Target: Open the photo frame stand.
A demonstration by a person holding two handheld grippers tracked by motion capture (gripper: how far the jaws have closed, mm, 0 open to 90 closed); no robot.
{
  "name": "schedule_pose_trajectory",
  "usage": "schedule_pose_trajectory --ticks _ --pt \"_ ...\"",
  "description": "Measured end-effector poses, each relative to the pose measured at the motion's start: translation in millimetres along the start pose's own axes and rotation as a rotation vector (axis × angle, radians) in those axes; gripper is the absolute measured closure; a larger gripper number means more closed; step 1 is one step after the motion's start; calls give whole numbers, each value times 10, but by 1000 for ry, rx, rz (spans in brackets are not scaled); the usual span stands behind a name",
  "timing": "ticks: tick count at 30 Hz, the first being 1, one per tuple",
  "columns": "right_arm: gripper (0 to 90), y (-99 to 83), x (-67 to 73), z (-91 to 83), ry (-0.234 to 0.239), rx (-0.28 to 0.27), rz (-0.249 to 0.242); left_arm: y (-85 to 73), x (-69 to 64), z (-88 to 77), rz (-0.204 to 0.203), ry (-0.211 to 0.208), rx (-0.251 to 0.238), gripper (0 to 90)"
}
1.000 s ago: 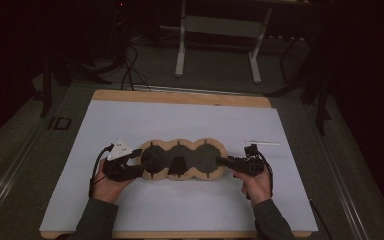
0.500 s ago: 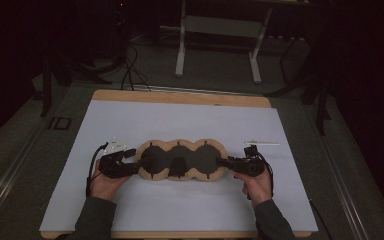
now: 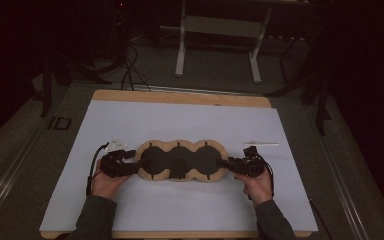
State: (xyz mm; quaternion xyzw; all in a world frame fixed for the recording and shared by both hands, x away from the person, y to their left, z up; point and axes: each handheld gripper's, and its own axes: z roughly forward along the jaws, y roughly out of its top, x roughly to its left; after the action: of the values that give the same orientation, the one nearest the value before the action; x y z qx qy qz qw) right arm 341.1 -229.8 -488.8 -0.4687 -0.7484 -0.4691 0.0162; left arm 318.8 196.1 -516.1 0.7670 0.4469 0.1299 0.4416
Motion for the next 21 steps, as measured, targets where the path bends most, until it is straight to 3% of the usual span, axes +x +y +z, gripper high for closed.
schedule_pose_trajectory --ticks 7,8,11,15,21 --pt "573 -12 2 -1 -6 9 -21 -9 72 -21 -39 -14 -27 380" --pt "572 -12 2 -1 -7 7 -26 -11 101 -47 -62 -26 -50 380" --pt "573 -10 6 -2 -9 7 -35 -19 137 -68 -88 -22 -59 400" --pt "573 -14 6 -2 -11 8 -42 -22 143 -49 -88 -24 -51 405" --pt "572 -26 -6 4 -9 8 -56 -16 103 19 -58 -41 -16 404"
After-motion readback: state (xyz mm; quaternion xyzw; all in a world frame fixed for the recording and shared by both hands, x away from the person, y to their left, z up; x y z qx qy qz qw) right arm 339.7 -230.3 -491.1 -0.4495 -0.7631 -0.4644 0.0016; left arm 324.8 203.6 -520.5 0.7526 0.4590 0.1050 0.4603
